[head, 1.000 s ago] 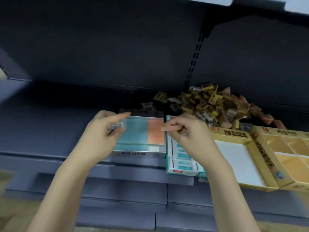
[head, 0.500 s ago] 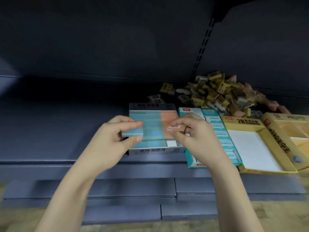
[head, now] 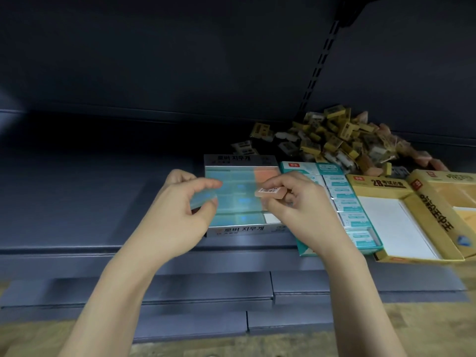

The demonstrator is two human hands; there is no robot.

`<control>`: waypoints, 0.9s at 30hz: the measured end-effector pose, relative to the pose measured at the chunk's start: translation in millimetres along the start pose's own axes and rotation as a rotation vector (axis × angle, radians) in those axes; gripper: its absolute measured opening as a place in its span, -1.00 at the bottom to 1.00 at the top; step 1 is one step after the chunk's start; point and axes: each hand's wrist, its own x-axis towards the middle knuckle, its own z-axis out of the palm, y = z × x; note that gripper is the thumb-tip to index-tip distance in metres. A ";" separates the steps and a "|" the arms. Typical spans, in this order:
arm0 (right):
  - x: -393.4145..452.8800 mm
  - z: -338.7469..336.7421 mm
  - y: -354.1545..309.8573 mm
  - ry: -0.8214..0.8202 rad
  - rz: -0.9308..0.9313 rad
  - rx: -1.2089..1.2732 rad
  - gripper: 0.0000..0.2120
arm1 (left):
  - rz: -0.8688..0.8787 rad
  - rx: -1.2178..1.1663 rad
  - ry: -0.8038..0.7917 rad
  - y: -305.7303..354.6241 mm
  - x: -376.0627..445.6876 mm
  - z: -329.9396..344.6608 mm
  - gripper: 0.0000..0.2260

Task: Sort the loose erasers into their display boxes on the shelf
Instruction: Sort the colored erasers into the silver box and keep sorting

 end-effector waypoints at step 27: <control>10.0 -25.6 17.0 -0.062 0.047 0.100 -0.69 | 0.068 0.299 0.132 19.4 1.6 18.6 -0.71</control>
